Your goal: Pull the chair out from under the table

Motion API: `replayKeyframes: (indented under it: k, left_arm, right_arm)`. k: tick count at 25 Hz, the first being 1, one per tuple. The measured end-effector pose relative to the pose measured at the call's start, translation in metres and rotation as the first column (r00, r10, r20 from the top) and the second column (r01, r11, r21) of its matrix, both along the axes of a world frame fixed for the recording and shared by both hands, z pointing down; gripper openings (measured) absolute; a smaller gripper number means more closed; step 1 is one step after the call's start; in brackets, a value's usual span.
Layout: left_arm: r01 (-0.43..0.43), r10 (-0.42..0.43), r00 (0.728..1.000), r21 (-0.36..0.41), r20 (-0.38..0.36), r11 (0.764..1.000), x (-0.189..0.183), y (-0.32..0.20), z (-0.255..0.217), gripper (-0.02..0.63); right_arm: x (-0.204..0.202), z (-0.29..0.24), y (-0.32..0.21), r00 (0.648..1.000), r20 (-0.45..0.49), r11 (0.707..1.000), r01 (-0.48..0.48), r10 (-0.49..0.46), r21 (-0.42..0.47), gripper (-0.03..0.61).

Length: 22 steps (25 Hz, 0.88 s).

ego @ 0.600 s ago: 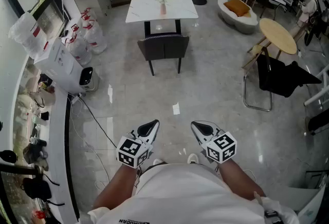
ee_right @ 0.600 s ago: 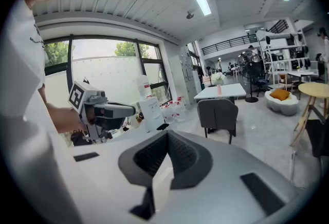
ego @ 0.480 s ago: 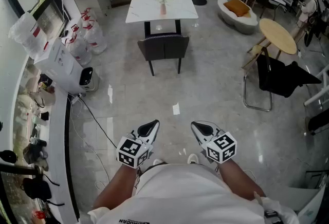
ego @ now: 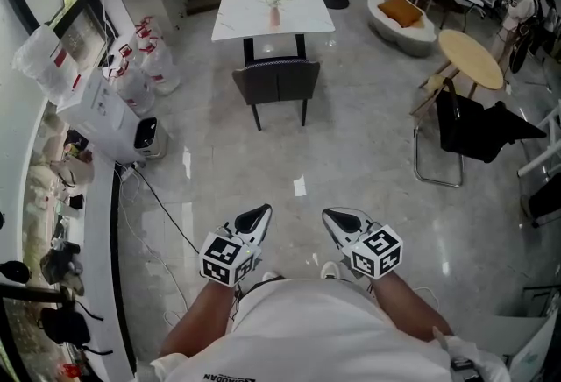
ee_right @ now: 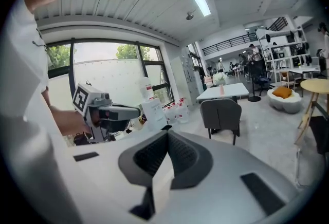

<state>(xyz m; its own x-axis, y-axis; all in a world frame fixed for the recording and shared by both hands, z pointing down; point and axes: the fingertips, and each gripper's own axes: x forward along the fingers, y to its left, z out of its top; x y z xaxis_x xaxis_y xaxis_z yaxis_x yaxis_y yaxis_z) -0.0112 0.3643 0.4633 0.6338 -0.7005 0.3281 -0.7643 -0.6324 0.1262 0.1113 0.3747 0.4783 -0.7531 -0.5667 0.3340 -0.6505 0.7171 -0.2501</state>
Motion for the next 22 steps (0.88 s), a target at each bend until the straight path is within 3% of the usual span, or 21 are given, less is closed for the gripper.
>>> replayKeyframes:
  k: [7,22]
  left_arm:
    - [-0.007,0.007,1.000,0.002,-0.009,1.000,-0.008,0.003,-0.001,0.003]
    - [-0.050,0.050,0.999,-0.017,-0.009,0.999,-0.067,0.008,0.012,0.002]
  right_arm:
    - [-0.015,0.004,0.004,0.999,-0.038,1.000,0.008,-0.008,0.008,0.006]
    - [-0.072,0.015,0.006,0.997,-0.038,0.997,-0.068,0.067,-0.031,0.006]
